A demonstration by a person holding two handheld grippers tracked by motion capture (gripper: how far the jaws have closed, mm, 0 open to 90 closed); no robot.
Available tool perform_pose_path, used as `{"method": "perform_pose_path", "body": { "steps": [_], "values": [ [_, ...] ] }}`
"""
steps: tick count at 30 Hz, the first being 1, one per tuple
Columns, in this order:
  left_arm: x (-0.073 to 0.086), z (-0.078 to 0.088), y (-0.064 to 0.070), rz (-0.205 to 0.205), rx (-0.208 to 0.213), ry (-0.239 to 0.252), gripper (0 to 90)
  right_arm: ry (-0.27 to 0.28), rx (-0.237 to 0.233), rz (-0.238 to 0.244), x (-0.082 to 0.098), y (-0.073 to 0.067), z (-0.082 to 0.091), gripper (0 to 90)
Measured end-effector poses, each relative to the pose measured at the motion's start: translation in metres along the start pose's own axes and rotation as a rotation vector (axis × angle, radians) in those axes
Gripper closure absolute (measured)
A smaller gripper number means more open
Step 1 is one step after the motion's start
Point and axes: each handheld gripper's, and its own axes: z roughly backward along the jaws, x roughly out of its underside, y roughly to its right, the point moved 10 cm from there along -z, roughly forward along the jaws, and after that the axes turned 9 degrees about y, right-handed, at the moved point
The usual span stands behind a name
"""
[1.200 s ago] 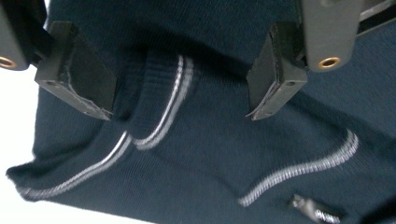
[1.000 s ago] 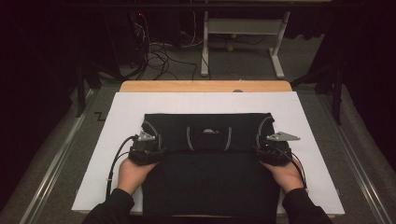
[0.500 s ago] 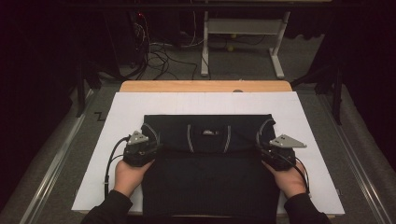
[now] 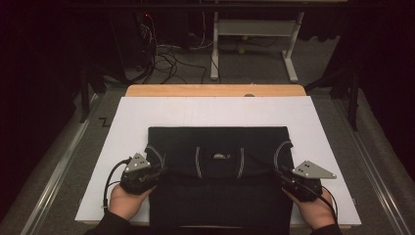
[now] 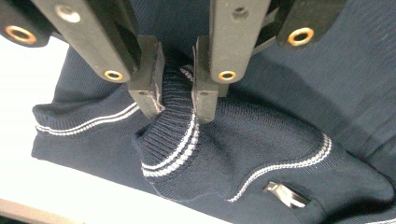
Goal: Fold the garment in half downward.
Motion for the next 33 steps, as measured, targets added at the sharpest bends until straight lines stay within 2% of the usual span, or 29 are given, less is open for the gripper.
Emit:
{"method": "perform_pose_path", "body": {
  "steps": [3, 8, 10, 13, 14, 16, 18, 20, 23, 28, 33],
  "values": [
    [0.006, 0.004, 0.008, 0.005, 0.015, -0.010, 70.6, -0.011, -0.005, 0.009, 0.005, -0.004, 0.007, 77.5],
    [0.014, 0.014, 0.014, 0.005, 0.027, -0.017, 70.4, -0.024, -0.025, -0.008, 0.013, -0.009, 0.017, 77.1],
    [0.022, 0.013, 0.013, 0.018, 0.026, -0.043, 69.6, -0.040, -0.035, -0.013, 0.018, -0.013, 0.019, 76.6],
    [0.039, 0.006, 0.011, 0.041, 0.037, -0.118, 66.0, -0.099, -0.047, -0.006, 0.033, -0.018, 0.018, 74.1],
    [0.041, 0.005, 0.011, 0.050, 0.043, -0.119, 64.2, -0.122, -0.052, -0.007, 0.038, -0.019, 0.017, 71.9],
    [0.040, 0.005, 0.011, 0.051, 0.038, -0.114, 59.3, -0.127, -0.054, -0.017, 0.042, -0.019, 0.017, 68.4],
    [0.038, 0.005, 0.011, 0.030, 0.025, -0.111, 47.1, -0.118, -0.059, -0.045, 0.041, -0.018, 0.018, 60.6],
    [0.035, 0.005, 0.011, 0.029, 0.020, -0.106, 35.4, -0.102, -0.068, -0.065, 0.038, -0.018, 0.018, 48.9],
    [0.026, 0.004, 0.007, 0.038, -0.003, -0.082, 25.9, -0.077, -0.058, -0.074, 0.032, -0.019, 0.017, 42.3],
    [0.000, 0.006, -0.001, 0.086, 0.009, -0.019, 25.1, -0.031, -0.058, -0.095, 0.017, -0.016, 0.014, 40.9],
    [-0.016, -0.005, -0.002, 0.107, 0.026, 0.000, 25.2, -0.009, -0.036, -0.085, -0.002, -0.010, 0.003, 40.5]
  ]
}}
